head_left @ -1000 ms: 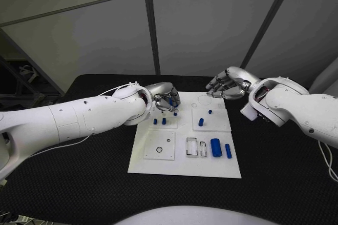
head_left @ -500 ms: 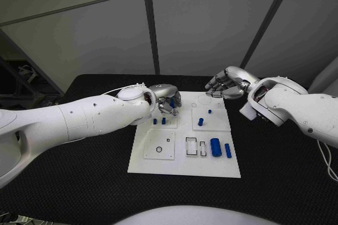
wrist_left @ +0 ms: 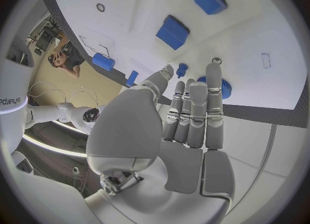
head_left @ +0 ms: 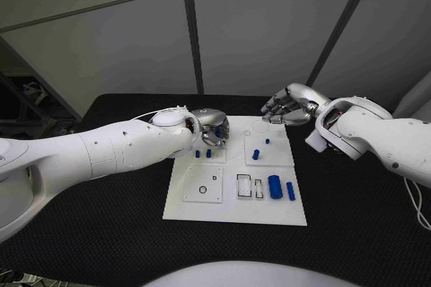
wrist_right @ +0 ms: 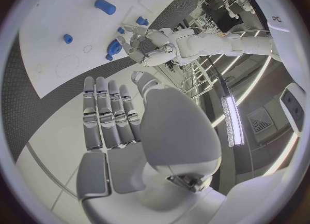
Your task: Assemble the parts on the task board
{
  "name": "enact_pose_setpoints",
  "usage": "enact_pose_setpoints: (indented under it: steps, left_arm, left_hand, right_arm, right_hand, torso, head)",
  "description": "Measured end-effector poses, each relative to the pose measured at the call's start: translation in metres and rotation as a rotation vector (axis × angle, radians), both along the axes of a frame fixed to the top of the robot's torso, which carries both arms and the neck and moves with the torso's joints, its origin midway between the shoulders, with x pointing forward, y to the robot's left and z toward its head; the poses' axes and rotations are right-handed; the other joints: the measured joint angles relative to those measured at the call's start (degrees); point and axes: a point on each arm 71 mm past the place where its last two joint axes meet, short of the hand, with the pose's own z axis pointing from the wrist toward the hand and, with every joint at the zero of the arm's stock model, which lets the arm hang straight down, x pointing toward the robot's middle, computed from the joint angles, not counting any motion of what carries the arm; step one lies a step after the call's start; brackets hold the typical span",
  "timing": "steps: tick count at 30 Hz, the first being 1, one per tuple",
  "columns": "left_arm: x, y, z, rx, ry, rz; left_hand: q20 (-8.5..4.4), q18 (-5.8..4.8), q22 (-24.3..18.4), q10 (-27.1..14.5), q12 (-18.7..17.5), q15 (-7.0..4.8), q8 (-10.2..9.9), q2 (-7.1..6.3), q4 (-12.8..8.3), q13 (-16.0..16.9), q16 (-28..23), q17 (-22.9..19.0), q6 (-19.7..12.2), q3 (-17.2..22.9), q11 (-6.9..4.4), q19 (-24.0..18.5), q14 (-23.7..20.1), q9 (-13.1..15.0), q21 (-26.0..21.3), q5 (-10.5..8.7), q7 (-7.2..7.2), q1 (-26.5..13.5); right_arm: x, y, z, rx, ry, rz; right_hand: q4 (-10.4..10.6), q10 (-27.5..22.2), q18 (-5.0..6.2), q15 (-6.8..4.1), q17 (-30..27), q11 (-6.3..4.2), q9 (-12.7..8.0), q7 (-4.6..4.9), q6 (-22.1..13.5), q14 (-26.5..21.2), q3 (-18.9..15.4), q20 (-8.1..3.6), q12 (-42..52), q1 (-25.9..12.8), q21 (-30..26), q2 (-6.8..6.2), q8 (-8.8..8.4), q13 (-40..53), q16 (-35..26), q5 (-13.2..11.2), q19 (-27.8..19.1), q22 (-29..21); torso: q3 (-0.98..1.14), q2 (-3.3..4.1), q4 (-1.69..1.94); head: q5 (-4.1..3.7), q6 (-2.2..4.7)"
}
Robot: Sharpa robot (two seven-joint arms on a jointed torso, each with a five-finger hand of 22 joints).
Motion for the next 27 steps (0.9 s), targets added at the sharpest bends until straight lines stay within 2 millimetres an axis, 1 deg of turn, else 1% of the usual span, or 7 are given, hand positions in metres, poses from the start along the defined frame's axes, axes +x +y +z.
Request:
enact_pose_setpoints:
  steps: [7, 12, 13, 18, 20, 22, 27]
  left_arm:
    - [0.0005, 0.0005, -0.0025, 0.012, 0.011, 0.001]
    - [0.0002, -0.0004, -0.0037, 0.018, 0.019, -0.001]
    - [0.0001, -0.0007, -0.004, 0.019, 0.021, -0.001]
    - [-0.0006, -0.0027, -0.0054, 0.023, 0.029, -0.006]
    - [-0.0007, -0.0031, -0.0061, 0.025, 0.032, -0.007]
    - [-0.0006, -0.0031, -0.0067, 0.027, 0.035, -0.006]
    - [0.0005, -0.0024, -0.007, 0.032, 0.04, -0.003]
  left_hand:
    - [-0.12, 0.01, 1.4, 1.2, 0.4, -0.2, -0.3, 0.4, -0.2, -0.3, 3.2, 2.3, 0.5, 1.1, -0.28, 0.2, 1.5, -0.2, 1.5, 0.0, 0.1, 0.4]
    - [-0.39, 0.02, 3.7, 2.0, 0.4, -0.41, -0.4, 0.92, -0.5, -0.5, 5.3, 3.9, 1.1, 2.4, -0.67, 1.0, 2.4, -0.3, 4.1, 0.0, 0.27, 0.9]
    - [-0.31, 0.03, 4.2, 2.2, 0.4, -0.52, -0.5, 0.92, -0.6, -0.6, 5.8, 4.3, 1.3, 2.5, -0.5, 1.4, 2.6, -0.3, 4.6, 0.0, 0.09, 0.9]
    - [-0.41, 0.0, 6.7, 3.2, 0.4, -0.64, -0.9, 1.14, -0.7, -0.8, 7.9, 6.0, 1.8, 3.8, -0.92, 2.3, 3.5, -0.5, 7.4, 0.0, 0.17, 1.1]
    - [-0.73, 0.01, 7.6, 3.7, 0.4, -0.95, -0.9, 1.14, -0.9, -1.0, 8.6, 6.5, 2.2, 4.2, -0.92, 2.6, 3.9, -0.5, 8.5, 0.0, 0.19, 1.1]
    - [-0.62, 0.02, 8.6, 4.0, 0.4, -0.75, -1.2, 1.14, -1.0, -1.0, 9.2, 7.2, 2.2, 4.6, -1.09, 3.1, 4.3, -0.6, 9.5, 0.0, 0.19, 1.1]
    - [-0.82, 0.02, 10.0, 4.6, -0.4, -0.93, -1.5, 1.45, -1.1, -1.4, 10.4, 7.9, 2.9, 5.7, -0.96, 3.3, 4.9, -0.7, 10.8, 0.0, 0.4, 1.4]
  right_arm:
    - [0.0, 0.0005, 0.0, 0.0, 0.0, 0.001]
    - [-0.0001, 0.001, 0.0, 0.0, 0.0, 0.002]
    - [-0.0001, 0.0011, 0.0, 0.0, -0.001, 0.002]
    - [-0.0001, 0.0019, 0.0, 0.0, -0.001, 0.004]
    - [-0.0001, 0.0022, 0.0, 0.0, -0.001, 0.004]
    - [-0.0001, 0.0022, 0.0, 0.0, -0.001, 0.004]
    - [-0.0001, 0.0022, 0.0, 0.0, -0.001, 0.004]
  right_hand:
    - [0.0, 0.0, 0.0, 0.0, 0.0, 0.0, 0.0, 0.0, 0.0, 0.0, 0.0, 0.0, 0.0, 0.0, -0.2, 0.0, 0.0, 0.0, 0.0, 0.0, 0.0, -0.1]
    - [0.0, 0.0, 0.0, 0.0, 0.0, 0.0, 0.0, 0.0, 0.0, 0.0, 0.0, 0.0, 0.0, 0.0, -0.2, 0.0, 0.0, 0.0, 0.0, 0.0, 0.0, -0.1]
    - [0.0, 0.0, 0.0, 0.0, 0.0, 0.0, 0.0, 0.0, 0.0, 0.0, 0.0, 0.0, 0.0, 0.0, -0.2, 0.0, 0.0, 0.0, 0.0, 0.0, 0.0, -0.1]
    - [0.0, 0.0, 0.0, 0.0, 0.0, 0.0, 0.0, 0.0, 0.0, 0.0, 0.0, 0.0, 0.0, 0.0, -0.2, 0.0, 0.0, 0.0, 0.0, 0.0, 0.0, -0.1]
    - [0.0, 0.0, 0.0, 0.0, 0.0, 0.0, 0.0, 0.0, 0.0, 0.0, 0.0, 0.0, 0.0, 0.0, -0.2, 0.0, 0.0, 0.0, 0.0, 0.0, 0.0, -0.1]
    - [0.0, 0.0, 0.0, 0.0, 0.0, 0.0, 0.0, 0.0, 0.0, 0.0, 0.0, 0.0, 0.0, 0.0, -0.2, 0.0, 0.0, 0.0, 0.0, 0.0, 0.0, -0.1]
    - [0.0, 0.0, 0.0, 0.0, 0.0, 0.0, 0.0, 0.0, 0.0, 0.0, 0.0, 0.0, 0.0, 0.0, -0.2, 0.0, 0.0, 0.0, 0.0, 0.0, 0.0, -0.1]
  torso:
    - [0.03, -0.02, 0.03]
    - [0.02, -0.02, 0.03]
    - [0.03, -0.02, 0.03]
    - [0.03, -0.03, 0.03]
    - [0.03, -0.04, 0.03]
    - [0.04, -0.04, 0.04]
    - [0.06, -0.06, 0.03]
  head:
    - [0.03, -0.09]
    - [0.03, -0.13]
    - [0.03, -0.13]
    - [0.03, -0.17]
    - [0.03, -0.18]
    - [0.07, -0.18]
    - [0.08, -0.13]
